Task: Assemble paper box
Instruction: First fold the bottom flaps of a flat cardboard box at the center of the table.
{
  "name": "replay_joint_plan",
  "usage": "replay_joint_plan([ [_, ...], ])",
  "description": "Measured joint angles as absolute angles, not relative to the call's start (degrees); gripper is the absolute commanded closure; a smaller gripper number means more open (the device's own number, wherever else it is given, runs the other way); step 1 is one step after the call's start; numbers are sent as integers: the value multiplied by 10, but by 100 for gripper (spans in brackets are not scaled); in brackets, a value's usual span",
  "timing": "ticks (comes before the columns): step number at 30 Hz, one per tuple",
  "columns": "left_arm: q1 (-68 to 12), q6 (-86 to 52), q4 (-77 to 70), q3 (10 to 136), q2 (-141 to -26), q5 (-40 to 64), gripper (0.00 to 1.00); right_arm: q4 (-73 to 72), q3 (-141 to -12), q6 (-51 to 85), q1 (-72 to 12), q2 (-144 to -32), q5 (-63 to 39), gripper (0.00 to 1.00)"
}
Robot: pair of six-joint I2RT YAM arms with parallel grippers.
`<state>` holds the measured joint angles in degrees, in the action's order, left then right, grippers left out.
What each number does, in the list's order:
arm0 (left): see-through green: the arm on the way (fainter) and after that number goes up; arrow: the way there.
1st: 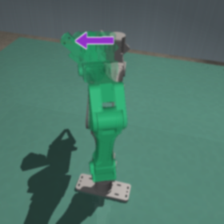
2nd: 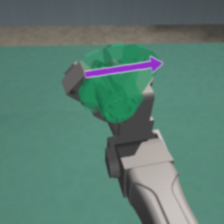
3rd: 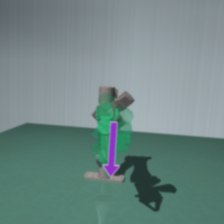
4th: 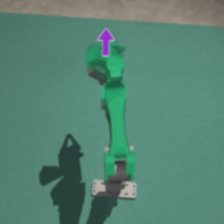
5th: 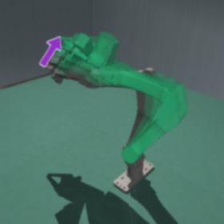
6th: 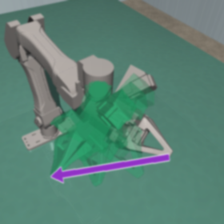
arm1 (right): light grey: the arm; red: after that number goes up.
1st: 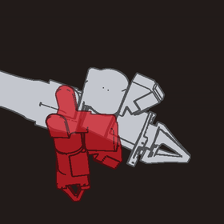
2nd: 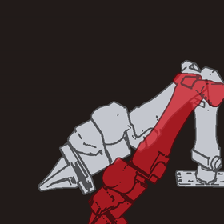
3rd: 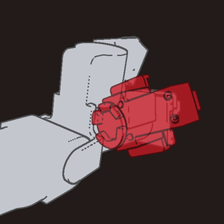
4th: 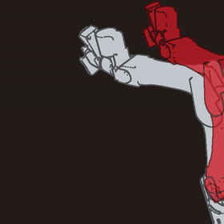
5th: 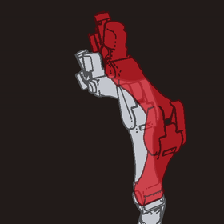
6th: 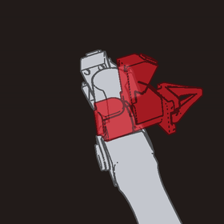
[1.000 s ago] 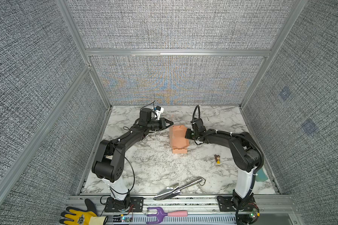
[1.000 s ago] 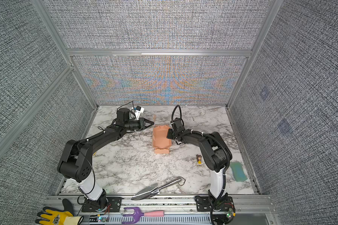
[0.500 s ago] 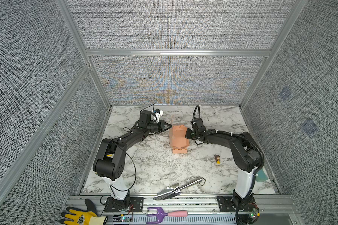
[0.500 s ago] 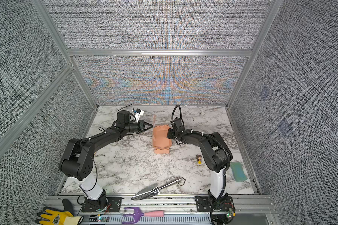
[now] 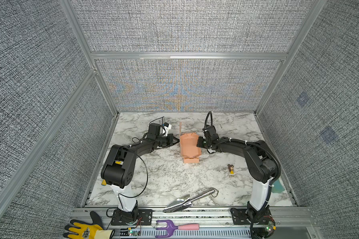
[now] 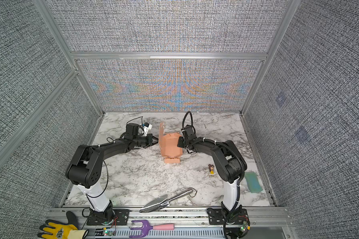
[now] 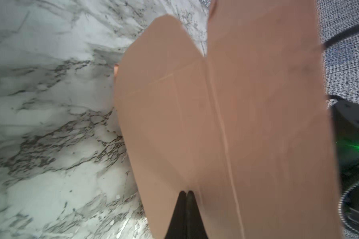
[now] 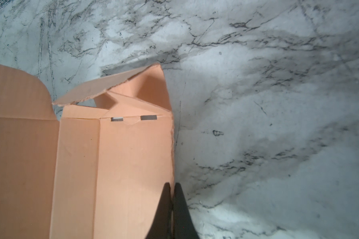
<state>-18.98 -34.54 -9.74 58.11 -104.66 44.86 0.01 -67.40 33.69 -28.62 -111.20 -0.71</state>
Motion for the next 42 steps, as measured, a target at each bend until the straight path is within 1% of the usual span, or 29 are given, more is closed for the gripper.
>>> replay_joint_plan([
  [2,-190,-340,-90,578,-1055,444,95,0,-674,337,-286,-1112,-7,98],
  [5,-190,-332,-83,574,-1069,437,89,0,-674,337,-286,-1112,-7,98],
  [7,-190,-330,-83,570,-1077,435,83,0,-674,337,-288,-1112,-5,98],
  [10,-190,-329,-85,566,-1087,435,69,0,-674,337,-290,-1112,-5,98],
  [13,-190,-329,-86,564,-1093,435,59,0,-674,337,-291,-1112,-5,98],
  [14,-190,-329,-86,564,-1094,435,57,0,-674,337,-291,-1112,-5,98],
  [21,-190,-329,-94,566,-1101,437,56,0,-674,337,-295,-1112,-5,98],
  [37,-197,-362,-169,564,-1129,473,57,-2,-667,342,-308,-1112,-7,98],
  [42,-197,-365,-181,560,-1133,478,59,-2,-666,342,-310,-1112,-10,98],
])
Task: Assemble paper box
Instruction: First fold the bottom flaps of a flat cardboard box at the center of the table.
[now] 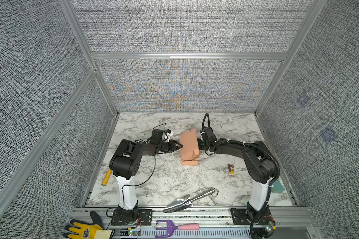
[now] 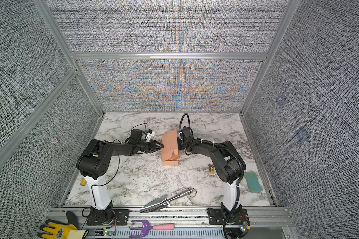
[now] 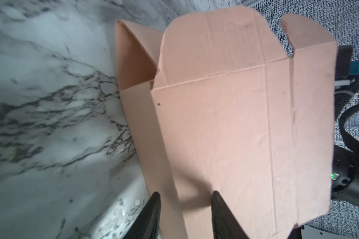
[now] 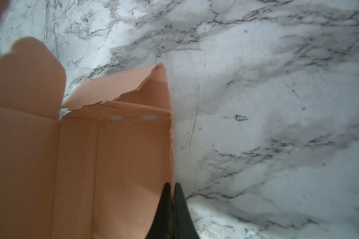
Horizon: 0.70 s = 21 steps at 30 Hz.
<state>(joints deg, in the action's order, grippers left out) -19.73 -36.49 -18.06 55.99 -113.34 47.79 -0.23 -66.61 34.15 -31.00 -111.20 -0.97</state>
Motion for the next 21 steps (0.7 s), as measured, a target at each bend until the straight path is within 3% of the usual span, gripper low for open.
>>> replay_joint_plan([
  [9,-198,-367,-187,555,-1135,481,62,-5,-654,341,-310,-1101,-12,90],
  [15,-198,-362,-183,555,-1134,480,62,-7,-649,338,-307,-1085,-15,79],
  [21,-199,-359,-181,558,-1134,479,62,-15,-640,337,-304,-1066,-18,77],
])
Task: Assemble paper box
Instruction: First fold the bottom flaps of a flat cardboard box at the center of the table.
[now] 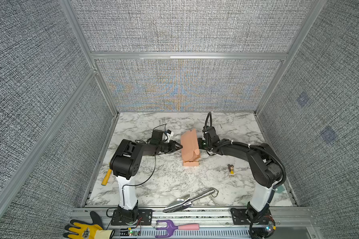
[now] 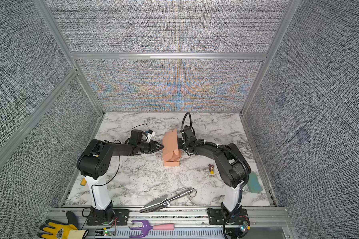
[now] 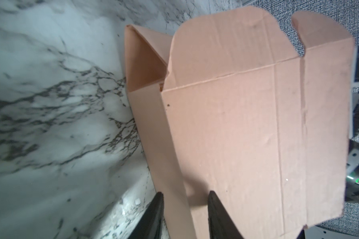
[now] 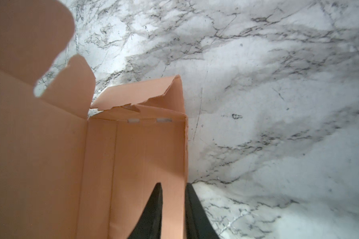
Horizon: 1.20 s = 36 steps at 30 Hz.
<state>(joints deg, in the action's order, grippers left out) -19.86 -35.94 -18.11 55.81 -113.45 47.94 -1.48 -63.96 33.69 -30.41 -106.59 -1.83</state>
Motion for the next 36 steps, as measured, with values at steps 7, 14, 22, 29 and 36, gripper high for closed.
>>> replay_joint_plan([
  [7,-199,-351,-179,559,-1134,477,62,-16,-640,337,-304,-1065,-18,74],
  [14,-199,-345,-173,561,-1134,475,58,-15,-641,332,-304,-1054,-19,72],
  [22,-199,-345,-161,561,-1132,473,50,7,-641,319,-304,-1046,-3,68],
  [29,-199,-344,-157,561,-1129,469,44,24,-639,301,-304,-1037,8,59],
  [36,-199,-343,-156,559,-1126,465,39,40,-621,279,-311,-1018,15,53],
])
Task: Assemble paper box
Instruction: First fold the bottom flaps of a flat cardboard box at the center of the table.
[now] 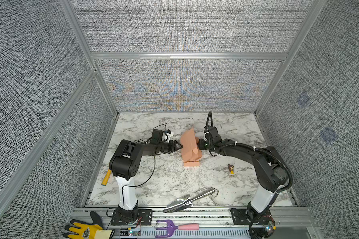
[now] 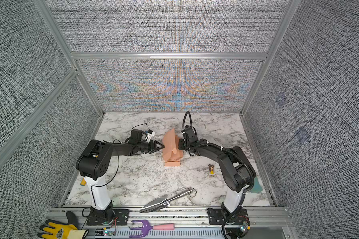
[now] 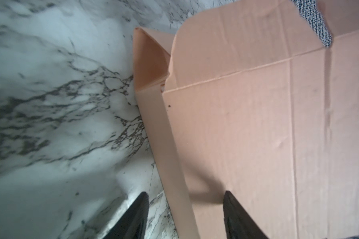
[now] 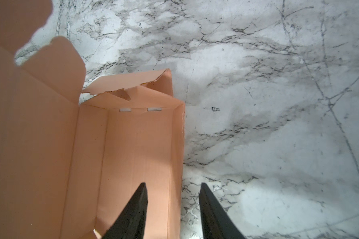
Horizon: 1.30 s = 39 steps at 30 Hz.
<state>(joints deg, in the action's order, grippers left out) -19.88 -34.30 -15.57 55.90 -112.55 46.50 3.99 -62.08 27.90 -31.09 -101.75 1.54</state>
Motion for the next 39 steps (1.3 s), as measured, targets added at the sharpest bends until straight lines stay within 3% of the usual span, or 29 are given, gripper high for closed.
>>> replay_joint_plan([
  [19,-199,-340,-156,557,-1119,465,36,61,-480,231,-340,-895,62,44],
  [32,-198,-341,-162,551,-1116,467,36,-82,-437,303,-259,-929,-100,45],
  [39,-198,-341,-160,552,-1116,467,36,-115,-399,293,-258,-897,-123,47],
])
